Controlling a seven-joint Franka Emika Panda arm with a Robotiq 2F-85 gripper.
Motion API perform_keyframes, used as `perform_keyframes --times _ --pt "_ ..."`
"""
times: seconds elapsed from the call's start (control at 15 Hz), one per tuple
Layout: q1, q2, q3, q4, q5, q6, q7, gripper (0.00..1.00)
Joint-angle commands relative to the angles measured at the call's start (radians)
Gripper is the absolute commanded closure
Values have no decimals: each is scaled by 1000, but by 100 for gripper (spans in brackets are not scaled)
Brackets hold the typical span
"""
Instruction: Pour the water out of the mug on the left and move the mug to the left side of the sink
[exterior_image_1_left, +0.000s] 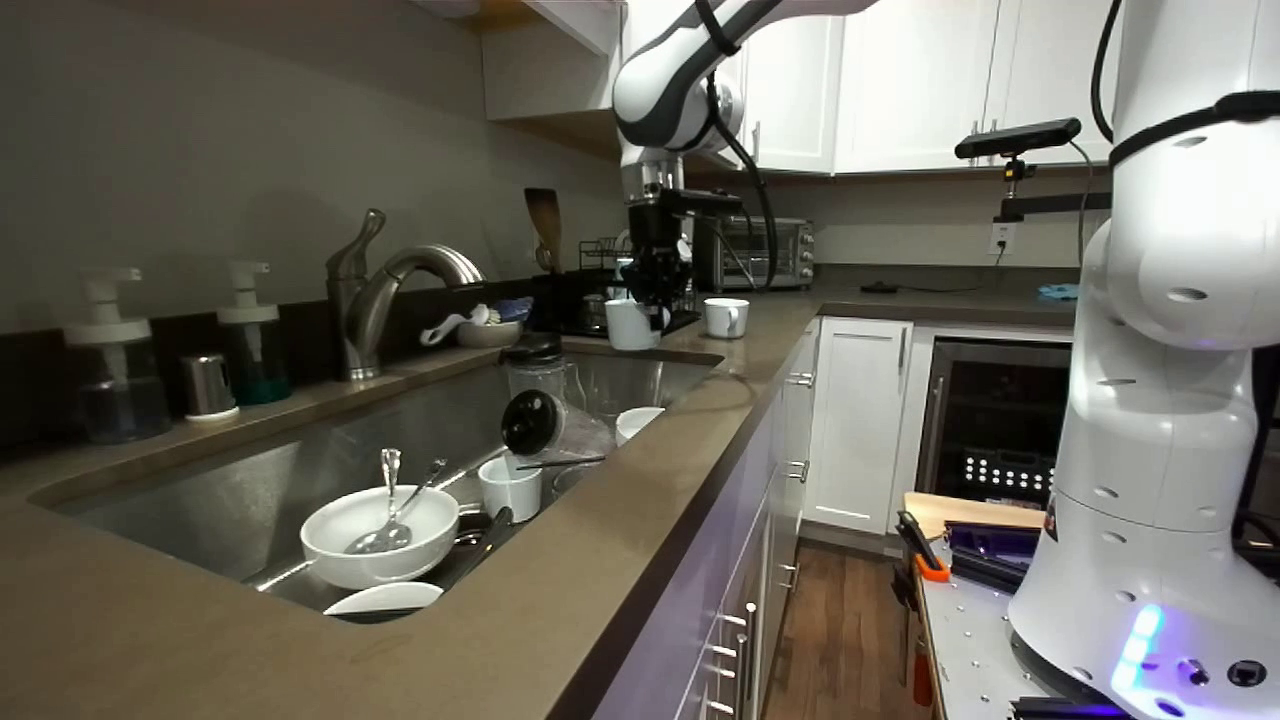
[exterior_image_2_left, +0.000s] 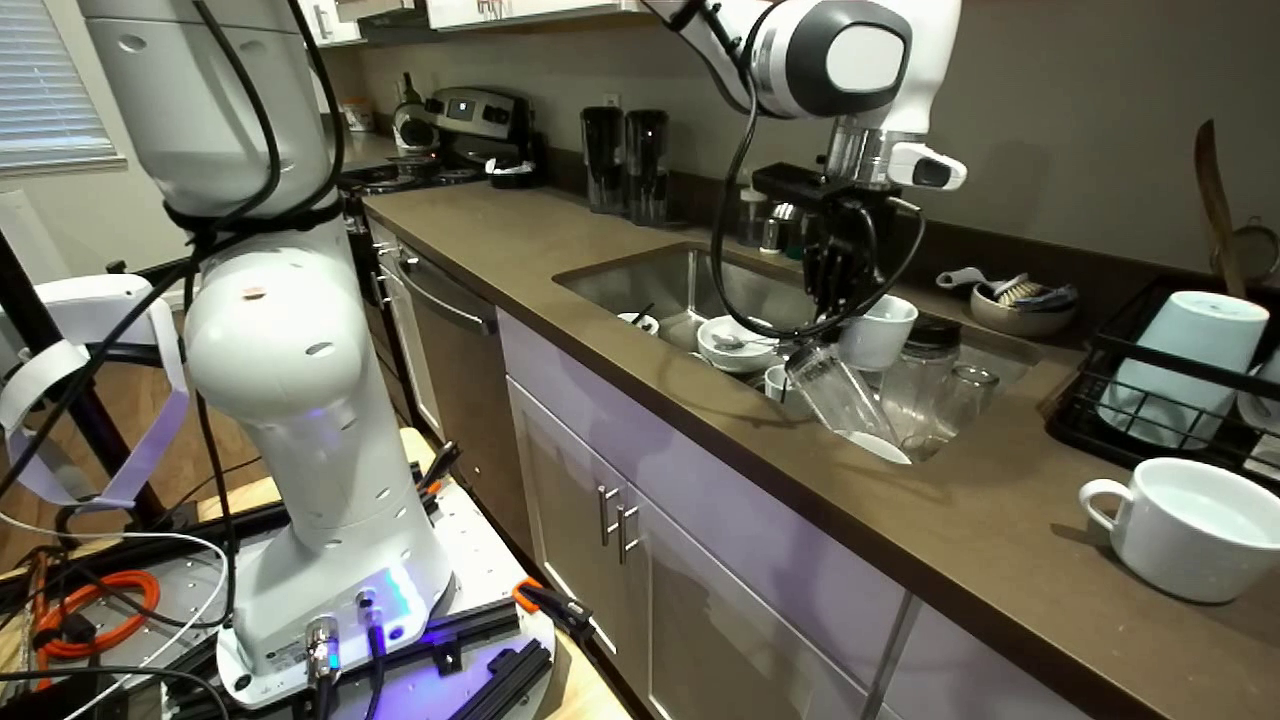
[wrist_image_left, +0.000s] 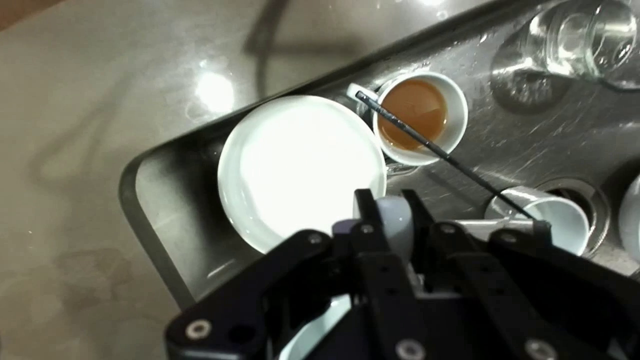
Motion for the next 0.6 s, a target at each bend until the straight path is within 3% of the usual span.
perform_keyframes --times 0.0,0.53 --pt "19 -36 22 11 -44 -86 -130 96" --pt "89 -22 90 48 -218 -270 -286 96"
